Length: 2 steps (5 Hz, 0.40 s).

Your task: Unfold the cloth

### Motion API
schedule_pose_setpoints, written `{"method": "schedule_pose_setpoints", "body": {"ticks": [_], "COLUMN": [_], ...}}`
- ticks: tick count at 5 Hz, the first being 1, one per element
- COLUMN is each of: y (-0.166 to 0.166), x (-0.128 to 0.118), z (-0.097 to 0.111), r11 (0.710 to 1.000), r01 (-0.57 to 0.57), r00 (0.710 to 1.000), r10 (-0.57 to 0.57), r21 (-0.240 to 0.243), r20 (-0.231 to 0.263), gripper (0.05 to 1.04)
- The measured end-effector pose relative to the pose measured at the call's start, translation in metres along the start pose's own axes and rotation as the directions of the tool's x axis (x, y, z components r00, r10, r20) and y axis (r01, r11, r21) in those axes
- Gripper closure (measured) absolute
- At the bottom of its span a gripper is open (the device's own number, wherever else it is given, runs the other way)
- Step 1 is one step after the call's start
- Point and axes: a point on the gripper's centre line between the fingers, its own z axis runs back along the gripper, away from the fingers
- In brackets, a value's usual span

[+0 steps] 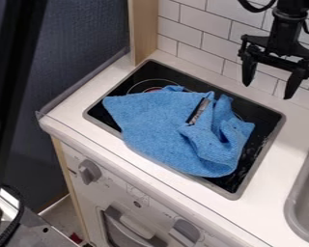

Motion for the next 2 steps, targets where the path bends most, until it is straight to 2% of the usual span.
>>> {"method": "schedule_pose_setpoints", "body": {"ticks": [1,2], "y": [0.002,0.019], "x": [-0.008,-0.018], "z": [-0.019,-0.027], "r11": [1.000,0.998], "r01": [-0.005,-0.063], "r00": [0.998,0.994], "r10": [0.006,0.064], "r21": [0.013,0.016], "r20": [-0.055,-0.091], "gripper": [0.083,0.083]}}
